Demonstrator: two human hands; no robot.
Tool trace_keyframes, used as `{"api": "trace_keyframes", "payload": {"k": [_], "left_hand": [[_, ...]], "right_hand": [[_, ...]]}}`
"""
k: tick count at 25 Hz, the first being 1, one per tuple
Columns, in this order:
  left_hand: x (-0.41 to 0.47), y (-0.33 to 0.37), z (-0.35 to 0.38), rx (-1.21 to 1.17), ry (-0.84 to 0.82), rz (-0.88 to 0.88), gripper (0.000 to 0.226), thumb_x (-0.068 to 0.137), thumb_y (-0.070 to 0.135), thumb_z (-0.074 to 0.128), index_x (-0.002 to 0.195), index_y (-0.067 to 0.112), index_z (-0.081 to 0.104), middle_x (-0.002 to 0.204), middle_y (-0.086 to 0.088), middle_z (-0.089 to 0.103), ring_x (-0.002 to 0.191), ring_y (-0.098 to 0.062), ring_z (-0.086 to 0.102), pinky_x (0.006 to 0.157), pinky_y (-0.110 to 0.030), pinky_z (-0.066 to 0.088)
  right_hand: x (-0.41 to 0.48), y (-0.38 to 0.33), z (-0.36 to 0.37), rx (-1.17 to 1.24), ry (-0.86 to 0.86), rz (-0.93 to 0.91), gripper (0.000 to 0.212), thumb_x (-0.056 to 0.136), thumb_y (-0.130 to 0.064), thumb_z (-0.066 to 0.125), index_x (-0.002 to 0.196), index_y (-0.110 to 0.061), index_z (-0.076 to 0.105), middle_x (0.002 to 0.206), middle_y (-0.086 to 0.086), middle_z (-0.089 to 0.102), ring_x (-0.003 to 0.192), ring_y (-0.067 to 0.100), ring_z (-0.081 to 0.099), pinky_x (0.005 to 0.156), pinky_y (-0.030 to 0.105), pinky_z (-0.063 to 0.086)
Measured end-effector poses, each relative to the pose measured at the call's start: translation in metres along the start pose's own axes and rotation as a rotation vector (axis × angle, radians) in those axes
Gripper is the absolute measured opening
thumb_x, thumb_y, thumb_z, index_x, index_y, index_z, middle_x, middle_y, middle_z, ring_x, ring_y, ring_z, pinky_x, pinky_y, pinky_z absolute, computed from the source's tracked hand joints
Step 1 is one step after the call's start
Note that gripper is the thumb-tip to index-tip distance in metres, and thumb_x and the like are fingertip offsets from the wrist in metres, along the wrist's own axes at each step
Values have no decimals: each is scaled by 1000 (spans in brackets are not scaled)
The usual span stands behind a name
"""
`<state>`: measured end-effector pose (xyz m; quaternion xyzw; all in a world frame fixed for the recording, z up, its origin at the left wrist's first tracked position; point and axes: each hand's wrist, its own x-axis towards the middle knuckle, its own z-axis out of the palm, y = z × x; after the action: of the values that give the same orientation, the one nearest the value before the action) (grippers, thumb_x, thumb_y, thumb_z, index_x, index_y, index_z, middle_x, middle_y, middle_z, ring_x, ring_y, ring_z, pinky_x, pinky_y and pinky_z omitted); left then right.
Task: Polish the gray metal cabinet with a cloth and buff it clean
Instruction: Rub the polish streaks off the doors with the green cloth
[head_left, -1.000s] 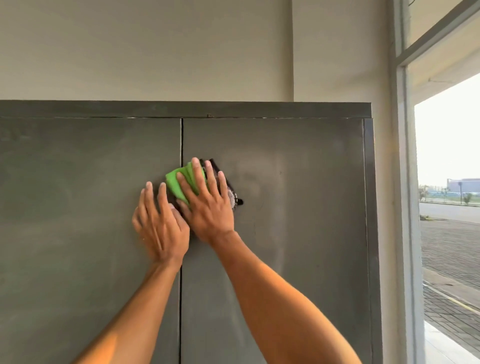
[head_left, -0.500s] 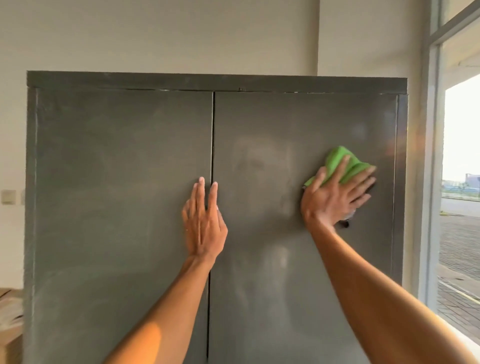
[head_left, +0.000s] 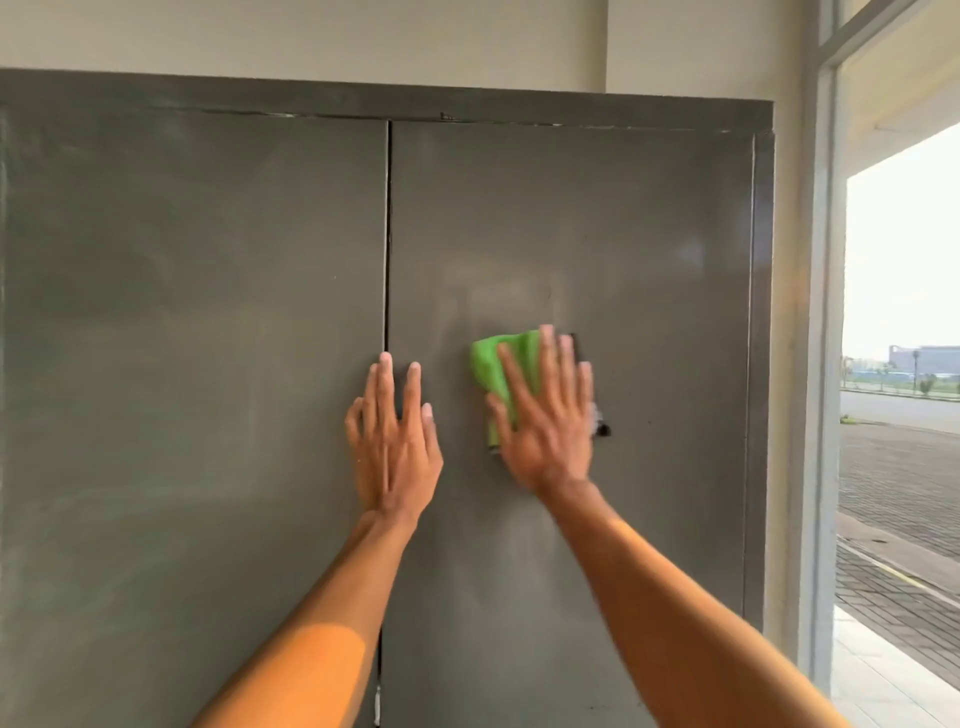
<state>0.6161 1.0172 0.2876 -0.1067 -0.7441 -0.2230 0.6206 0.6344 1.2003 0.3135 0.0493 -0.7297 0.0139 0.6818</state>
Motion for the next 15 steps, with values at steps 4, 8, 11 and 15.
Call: {"api": "trace_keyframes", "payload": {"k": [4, 8, 11, 15], "left_hand": [[-25, 25, 16, -1, 18, -36, 49, 106, 25, 40, 153, 14, 43, 166, -17, 28, 151, -32, 33, 110, -51, 37], [-51, -2, 18, 25, 47, 41, 48, 104, 20, 40, 153, 15, 44, 165, -15, 31, 150, -31, 35, 111, -51, 36], [-69, -24, 13, 29, 64, -7, 50, 102, 13, 41, 152, 12, 45, 163, -16, 35, 147, -33, 38, 108, -53, 40], [-101, -46, 2, 26, 141, -123, 47, 102, 10, 39, 148, 9, 47, 157, -15, 45, 142, -35, 45, 107, -54, 39]], "right_hand": [[-3, 109, -36, -57, 97, 519, 59, 104, -54, 35, 160, -39, 24, 170, 13, 6, 157, 32, 4, 125, 53, 10], [2, 103, -33, -3, 177, 998, 62, 102, -60, 22, 160, -40, 16, 170, 15, 0, 157, 34, 0, 125, 54, 3], [-21, 35, -13, -32, 132, 815, 63, 102, -57, 30, 161, -35, 21, 168, 22, 5, 155, 41, 5, 123, 57, 7], [-84, -87, 14, 46, -71, 65, 59, 100, -51, 44, 156, -33, 38, 167, 22, 15, 154, 44, 10, 122, 59, 13]]}}
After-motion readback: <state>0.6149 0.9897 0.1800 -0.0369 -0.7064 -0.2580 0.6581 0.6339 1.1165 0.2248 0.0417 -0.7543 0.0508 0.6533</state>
